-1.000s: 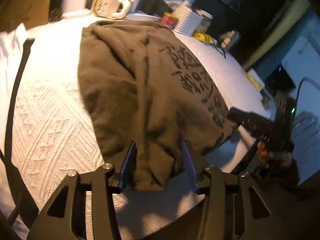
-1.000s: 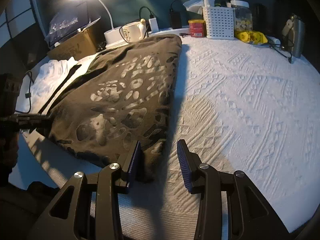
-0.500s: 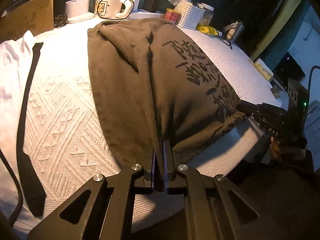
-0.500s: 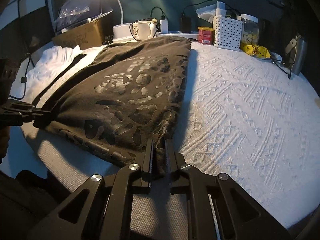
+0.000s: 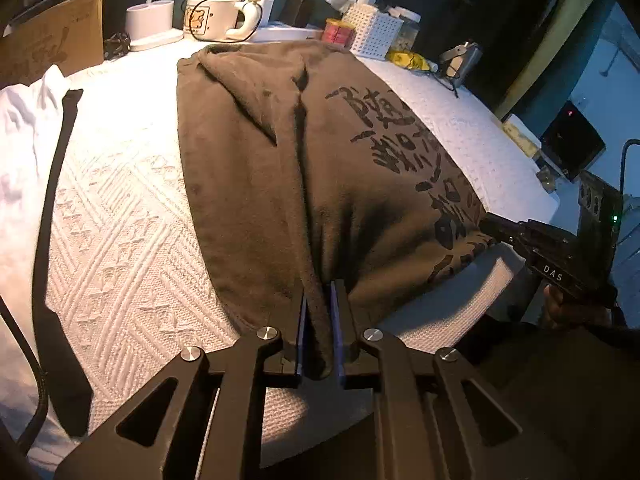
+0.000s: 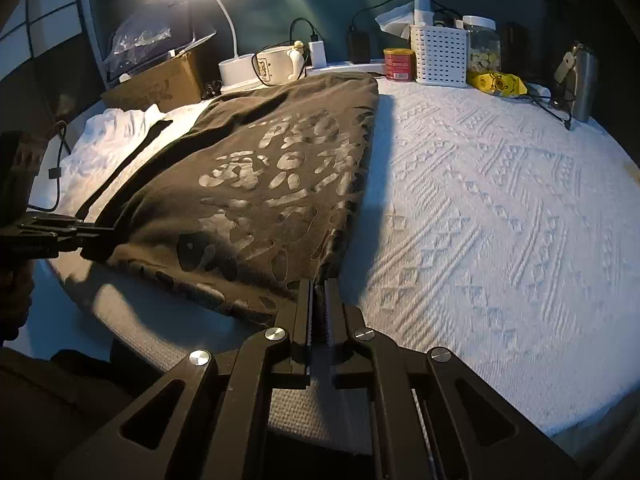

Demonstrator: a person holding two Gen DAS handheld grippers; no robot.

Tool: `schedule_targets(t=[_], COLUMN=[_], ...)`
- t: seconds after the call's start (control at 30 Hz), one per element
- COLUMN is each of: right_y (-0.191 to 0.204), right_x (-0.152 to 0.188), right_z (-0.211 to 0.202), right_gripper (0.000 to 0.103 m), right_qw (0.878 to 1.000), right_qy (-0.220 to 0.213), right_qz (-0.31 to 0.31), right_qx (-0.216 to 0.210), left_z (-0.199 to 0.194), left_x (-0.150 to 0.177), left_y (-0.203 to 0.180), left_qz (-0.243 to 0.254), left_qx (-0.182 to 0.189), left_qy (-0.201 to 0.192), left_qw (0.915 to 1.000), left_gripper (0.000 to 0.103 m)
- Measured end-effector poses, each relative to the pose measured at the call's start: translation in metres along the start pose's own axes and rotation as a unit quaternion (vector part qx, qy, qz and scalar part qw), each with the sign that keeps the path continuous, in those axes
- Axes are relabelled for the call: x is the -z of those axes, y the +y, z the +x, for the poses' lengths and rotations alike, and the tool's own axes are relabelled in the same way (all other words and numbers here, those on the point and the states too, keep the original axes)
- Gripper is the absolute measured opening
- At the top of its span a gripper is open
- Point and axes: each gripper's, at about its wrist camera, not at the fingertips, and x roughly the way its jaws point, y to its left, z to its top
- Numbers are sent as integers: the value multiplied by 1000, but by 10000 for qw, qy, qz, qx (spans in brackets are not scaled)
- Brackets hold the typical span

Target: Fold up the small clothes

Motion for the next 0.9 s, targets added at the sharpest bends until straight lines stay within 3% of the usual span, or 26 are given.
schedule_targets(t=[0.4,0.47,0.5,0.53,0.7,0.9], right_y=[-6,-5,-7,-8,-21,-36], right_x=[-3,-5,-6,-6,-16,-33], right_z=[-12,-14,-15,-16,-20,-16], right_gripper=[7,7,7,7,25,25], right_qw=[9990,9986,9982,9979,9988,9995], right_qy=[298,382,416,437,354,227], right_qz=[-17,-122,-108,-72,33,136], right_qx=[-342,-348,-411,-475,-332,-153], left_z=[-16,-22,-24,-27,-24,-11], left_x=[-11,-15,-16,-19,-33,-54], left_y=[5,7,9,11,15,16], left_qz=[145,176,158,120,-64,-86], left_qx=[-67,-156,-190,-245,-417,-565], left_qy=[117,85,66,1,-133,-165], left_qw=[9998,9997,9997,9996,9990,9982], left_gripper=[12,27,46,59,61,61])
